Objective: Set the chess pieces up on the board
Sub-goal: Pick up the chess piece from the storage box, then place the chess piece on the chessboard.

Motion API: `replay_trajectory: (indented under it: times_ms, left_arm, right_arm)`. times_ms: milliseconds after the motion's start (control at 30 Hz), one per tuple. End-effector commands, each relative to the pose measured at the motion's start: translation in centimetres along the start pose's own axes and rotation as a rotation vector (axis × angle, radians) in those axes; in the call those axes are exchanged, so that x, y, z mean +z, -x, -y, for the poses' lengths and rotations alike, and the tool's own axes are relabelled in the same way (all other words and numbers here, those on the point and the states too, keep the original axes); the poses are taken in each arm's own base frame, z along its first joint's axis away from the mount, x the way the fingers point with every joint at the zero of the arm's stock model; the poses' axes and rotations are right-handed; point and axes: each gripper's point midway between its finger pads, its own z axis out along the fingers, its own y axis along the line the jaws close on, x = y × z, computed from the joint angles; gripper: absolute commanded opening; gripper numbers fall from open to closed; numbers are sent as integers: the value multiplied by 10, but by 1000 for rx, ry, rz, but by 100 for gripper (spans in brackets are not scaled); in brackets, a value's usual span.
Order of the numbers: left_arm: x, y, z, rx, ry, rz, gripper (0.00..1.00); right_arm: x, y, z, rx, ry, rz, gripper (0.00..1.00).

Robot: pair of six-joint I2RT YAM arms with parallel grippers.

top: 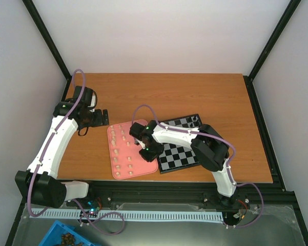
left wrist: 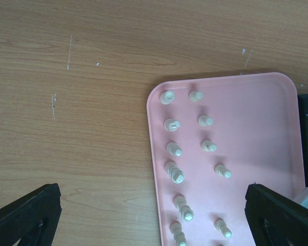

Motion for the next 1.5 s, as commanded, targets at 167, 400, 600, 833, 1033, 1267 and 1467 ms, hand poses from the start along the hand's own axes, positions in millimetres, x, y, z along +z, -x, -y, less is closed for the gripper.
replay_trajectory:
  times_ms: [167, 400, 600, 833, 1033, 1267, 1467]
  left_arm:
    - [-9, 1, -2, 19, 2, 30, 100]
    - [-10, 3, -1, 18, -3, 31, 100]
    - [-8, 2, -1, 24, -3, 28, 100]
    - [-6, 3, 1, 27, -8, 21, 100]
    - [-3, 3, 0, 31, 0, 12, 100]
    - [0, 4, -1, 31, 11, 8, 100]
    - [2, 6, 0, 31, 11, 0, 100]
  right_arm:
    - [-13, 8, 4, 16, -41, 15, 8]
    - [-67, 42, 20, 49, -66, 136, 5]
    - [-91, 83, 90, 176, -99, 224, 4]
    - [-74, 112, 155, 251, -126, 230, 3]
    - [-54, 112, 168, 239, -120, 184, 3]
    - [-45, 106, 168, 238, -117, 159, 3]
    - [-33, 101, 171, 235, -126, 128, 3]
